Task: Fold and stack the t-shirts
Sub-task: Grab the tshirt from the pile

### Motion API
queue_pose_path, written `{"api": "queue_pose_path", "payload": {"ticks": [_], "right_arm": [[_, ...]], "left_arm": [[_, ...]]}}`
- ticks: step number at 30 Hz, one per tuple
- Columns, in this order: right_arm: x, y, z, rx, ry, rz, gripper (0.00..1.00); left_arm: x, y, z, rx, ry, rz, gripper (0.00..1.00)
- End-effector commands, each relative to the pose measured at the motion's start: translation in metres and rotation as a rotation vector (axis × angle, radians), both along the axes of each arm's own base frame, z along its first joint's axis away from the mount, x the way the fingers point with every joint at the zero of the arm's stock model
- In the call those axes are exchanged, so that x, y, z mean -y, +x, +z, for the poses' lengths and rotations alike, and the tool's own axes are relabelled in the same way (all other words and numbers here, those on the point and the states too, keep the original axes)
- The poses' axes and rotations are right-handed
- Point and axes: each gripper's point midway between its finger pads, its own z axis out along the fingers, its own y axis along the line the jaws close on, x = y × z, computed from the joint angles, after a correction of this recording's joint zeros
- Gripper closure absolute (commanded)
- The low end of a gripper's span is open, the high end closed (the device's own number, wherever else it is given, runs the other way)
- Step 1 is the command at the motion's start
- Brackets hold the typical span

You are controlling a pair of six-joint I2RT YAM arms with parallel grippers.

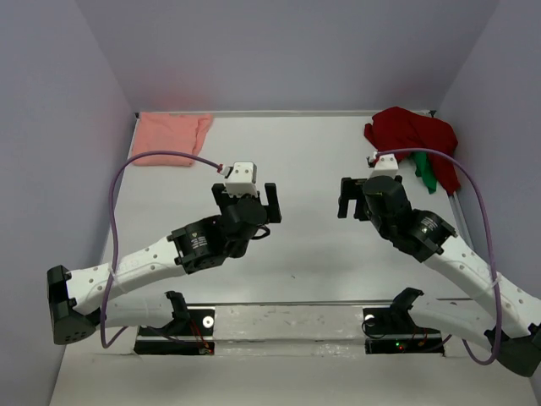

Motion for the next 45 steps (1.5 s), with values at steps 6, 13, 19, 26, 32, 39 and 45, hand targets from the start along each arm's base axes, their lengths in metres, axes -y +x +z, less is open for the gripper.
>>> {"api": "queue_pose_path", "payload": {"ticks": [6,13,19,26,32,39,45], "right_arm": [[-0.003,-0.003,0.032,0.085,0.070,0.028,0.00],[-0.003,-0.004,0.026,0.061,0.060,0.027,0.00],[-0.002,-0.004,0.026,0.064,0.059,0.021,0.00],[0.022,-0.003,0.035,0.096,0.048,-0.108,0.00],[0.042,0.018,0.065,0.135,0.011,-0.253,0.02],[0.086,0.124,0.055,-0.031,0.072,-0.310,0.22],[0.098,0.210,0.042,-0.106,0.060,-0.273,0.30]], "left_arm": [[-0.010,0.002,0.012,0.032,-0.058,0.028,0.01],[-0.006,0.003,0.010,0.024,-0.057,0.016,0.01],[-0.005,0.003,0.009,0.024,-0.058,0.016,0.01],[-0.008,0.007,0.009,0.028,-0.051,0.032,0.01],[-0.019,0.016,0.015,0.030,-0.048,0.046,0.01],[-0.034,0.043,0.022,0.017,-0.109,0.041,0.01],[-0.033,0.066,0.007,-0.041,-0.064,0.059,0.01]]}}
